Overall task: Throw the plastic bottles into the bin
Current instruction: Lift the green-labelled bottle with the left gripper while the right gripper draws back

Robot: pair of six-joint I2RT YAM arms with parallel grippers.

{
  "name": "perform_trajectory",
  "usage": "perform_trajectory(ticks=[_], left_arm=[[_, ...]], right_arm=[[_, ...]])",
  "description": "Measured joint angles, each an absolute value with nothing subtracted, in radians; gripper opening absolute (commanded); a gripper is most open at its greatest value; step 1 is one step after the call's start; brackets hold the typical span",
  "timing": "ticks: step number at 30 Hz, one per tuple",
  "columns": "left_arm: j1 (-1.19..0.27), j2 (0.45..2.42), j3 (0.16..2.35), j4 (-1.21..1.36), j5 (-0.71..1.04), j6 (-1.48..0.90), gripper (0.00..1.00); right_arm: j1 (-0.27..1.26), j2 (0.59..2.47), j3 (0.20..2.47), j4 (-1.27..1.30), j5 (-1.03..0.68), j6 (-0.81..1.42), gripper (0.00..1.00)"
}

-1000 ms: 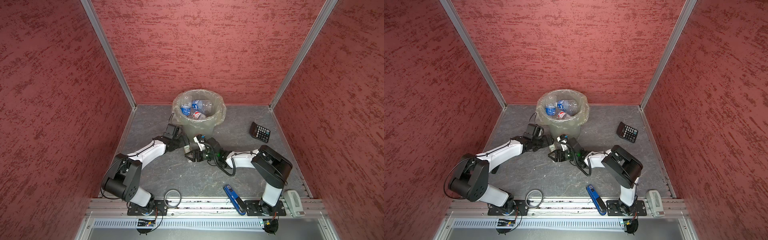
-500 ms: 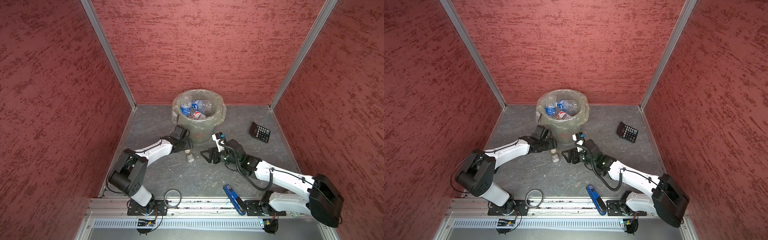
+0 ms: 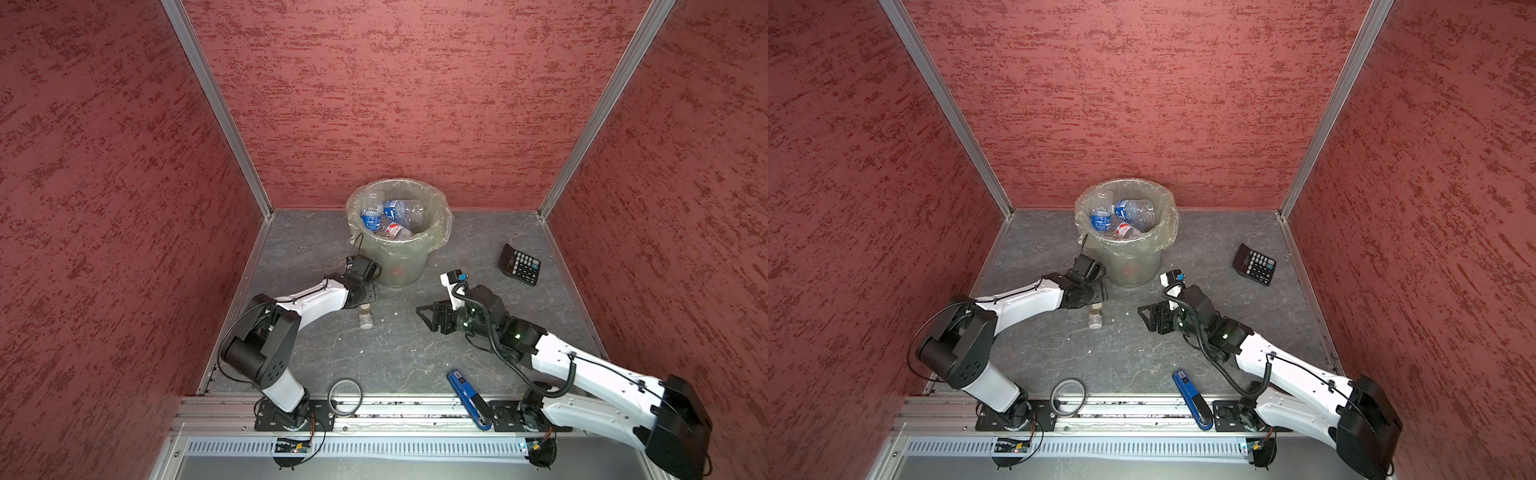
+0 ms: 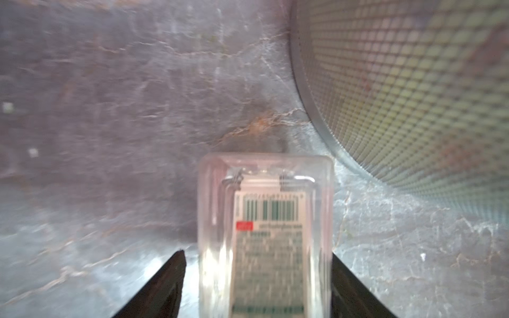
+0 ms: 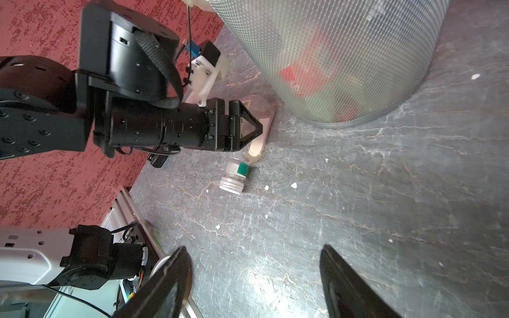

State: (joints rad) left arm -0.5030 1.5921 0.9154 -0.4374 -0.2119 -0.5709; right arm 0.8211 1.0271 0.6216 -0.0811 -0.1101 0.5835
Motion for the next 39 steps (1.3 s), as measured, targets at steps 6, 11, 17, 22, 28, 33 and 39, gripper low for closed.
perform_trajectory(ticks=[6,11,17,22,28,33,39], left_arm=[[-0.453,1.563,0.905,-0.439,-0.194,-0.533,0.83],[-0.435,1.604,0.927,-0.435,-0.152,-0.509,0.81],[-0.438,1.638,0.949,-0.435,-0.131,-0.528,0.76],[-0.438,1.636,0.948,-0.434,-0.126,-0.557,0.7],[-0.438,1.635,0.947,-0.43,-0.104,-0.568,0.65],[-0.45,1.583,0.891,-0.395,-0.102,-0.569,0.5],[-0.49,1.409,0.77,-0.379,-0.114,-0.546,0.37]], right_arm=[[0.821,1.045,0.62,-0.08,-0.11,0.583,0.76],[0.821,1.047,0.62,-0.08,-0.11,0.583,0.76],[0.821,1.041,0.617,-0.081,-0.108,0.583,0.75],[0.821,1.034,0.604,-0.081,-0.107,0.583,0.74],[0.821,1.033,0.603,-0.083,-0.106,0.583,0.72],[0.821,1.02,0.603,-0.096,-0.102,0.583,0.7],[0.821,1.013,0.603,-0.109,-0.081,0.583,0.68]])
